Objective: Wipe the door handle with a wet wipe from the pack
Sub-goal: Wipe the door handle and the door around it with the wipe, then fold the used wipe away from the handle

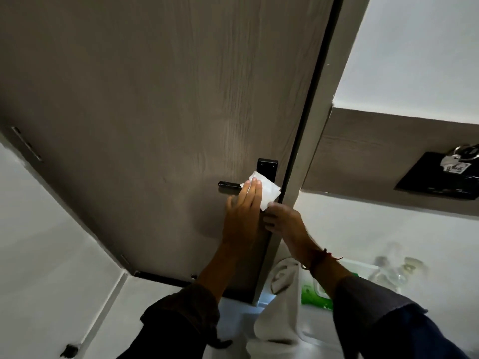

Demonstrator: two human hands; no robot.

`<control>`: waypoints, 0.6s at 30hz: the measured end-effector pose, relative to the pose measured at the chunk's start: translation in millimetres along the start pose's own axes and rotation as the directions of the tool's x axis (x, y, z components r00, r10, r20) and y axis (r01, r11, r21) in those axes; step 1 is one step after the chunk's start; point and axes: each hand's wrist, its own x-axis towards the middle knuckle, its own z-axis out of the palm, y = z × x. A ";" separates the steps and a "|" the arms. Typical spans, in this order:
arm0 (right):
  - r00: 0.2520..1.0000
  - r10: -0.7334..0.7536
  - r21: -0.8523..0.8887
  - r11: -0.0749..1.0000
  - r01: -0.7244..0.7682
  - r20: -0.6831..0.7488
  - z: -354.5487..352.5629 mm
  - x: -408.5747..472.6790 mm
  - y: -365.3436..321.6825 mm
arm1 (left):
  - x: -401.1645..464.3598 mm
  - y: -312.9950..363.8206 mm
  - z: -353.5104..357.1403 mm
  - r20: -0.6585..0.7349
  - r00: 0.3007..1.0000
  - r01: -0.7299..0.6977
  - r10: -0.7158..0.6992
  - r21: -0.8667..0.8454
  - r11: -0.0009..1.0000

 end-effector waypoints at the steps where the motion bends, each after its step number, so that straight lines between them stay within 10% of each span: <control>1: 0.999 0.043 0.142 0.989 -0.041 -0.014 3.7 4.7 -1.5 | -0.4 -3.9 -2.8 0.019 0.999 -0.030 0.031 -0.028 0.999; 9: 0.990 0.060 0.380 0.925 -0.006 -0.131 12.6 2.5 9.6 | -13.7 -26.7 -10.6 -0.094 0.980 -0.195 0.173 -0.337 0.921; 12: 0.982 0.127 0.430 0.901 -0.054 -0.143 -12.3 -13.1 23.9 | -32.8 -20.5 -7.3 -0.090 0.996 -0.062 0.022 -0.478 0.876; 18: 0.934 0.311 0.260 0.930 -0.261 -0.175 -96.9 -71.1 71.3 | -62.0 51.1 28.1 0.684 0.725 0.687 -0.081 -0.712 0.141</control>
